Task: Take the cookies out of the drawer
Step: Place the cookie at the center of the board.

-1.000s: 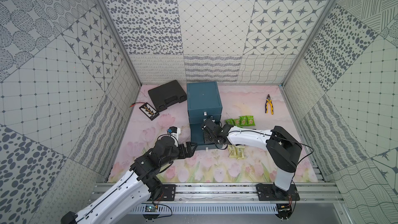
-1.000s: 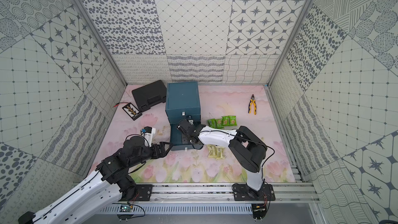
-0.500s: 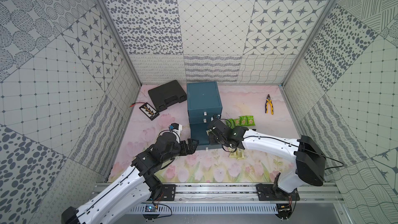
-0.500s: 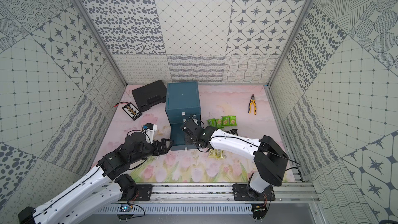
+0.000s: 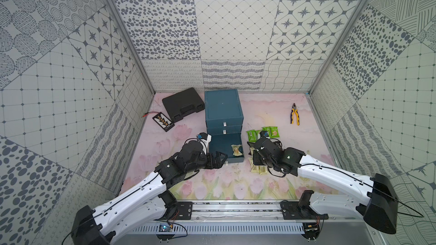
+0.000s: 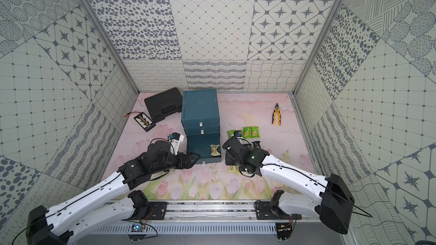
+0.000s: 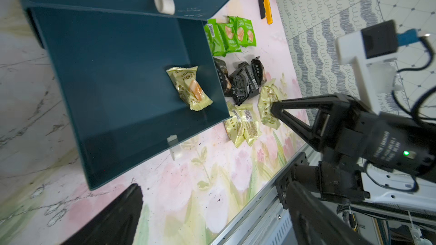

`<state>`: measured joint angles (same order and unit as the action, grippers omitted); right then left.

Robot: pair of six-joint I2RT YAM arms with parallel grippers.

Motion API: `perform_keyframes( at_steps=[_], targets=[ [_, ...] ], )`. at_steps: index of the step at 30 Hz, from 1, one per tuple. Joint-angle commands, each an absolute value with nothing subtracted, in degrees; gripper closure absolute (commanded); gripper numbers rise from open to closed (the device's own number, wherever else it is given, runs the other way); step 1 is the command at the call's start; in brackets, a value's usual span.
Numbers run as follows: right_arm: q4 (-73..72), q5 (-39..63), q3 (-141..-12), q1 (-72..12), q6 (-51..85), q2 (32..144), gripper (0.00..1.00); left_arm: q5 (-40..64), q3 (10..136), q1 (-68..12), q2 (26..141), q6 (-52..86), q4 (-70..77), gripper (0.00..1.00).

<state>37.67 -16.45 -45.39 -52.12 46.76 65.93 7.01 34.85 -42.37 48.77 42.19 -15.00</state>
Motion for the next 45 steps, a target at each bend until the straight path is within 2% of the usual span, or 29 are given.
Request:
perform_keyframes(
  at_steps=[1,7,16,29,35,39,45],
  targets=[
    [41.6,-17.8,-41.5,-49.5,47.4,62.9,0.94,6.3,36.3,-47.2,52.5,41.3,-5.5,0.01],
    [41.6,-15.7,-35.3,-43.8,46.2,59.1,0.94,6.6,38.5,-51.8,59.0,41.1,0.4,0.01],
    [42.0,-15.3,-32.9,-42.3,46.5,60.5,0.92,8.8,42.1,-54.1,67.2,41.4,4.3,0.01],
    [37.8,-13.3,-33.0,-42.2,46.1,65.8,0.86,3.5,42.4,-54.3,65.1,40.1,0.3,0.01],
    [37.5,-12.9,-33.6,-42.3,46.3,65.1,0.67,-2.3,42.7,-54.2,62.1,37.7,-5.1,0.01],
    [39.8,-13.4,-35.6,-42.3,46.5,63.6,0.49,-6.0,42.7,-53.4,58.9,35.4,-8.8,0.01],
    [41.2,-14.1,-42.0,-43.1,46.4,60.6,0.45,-3.3,41.7,-46.5,55.2,33.5,-13.6,0.01]
  ],
)
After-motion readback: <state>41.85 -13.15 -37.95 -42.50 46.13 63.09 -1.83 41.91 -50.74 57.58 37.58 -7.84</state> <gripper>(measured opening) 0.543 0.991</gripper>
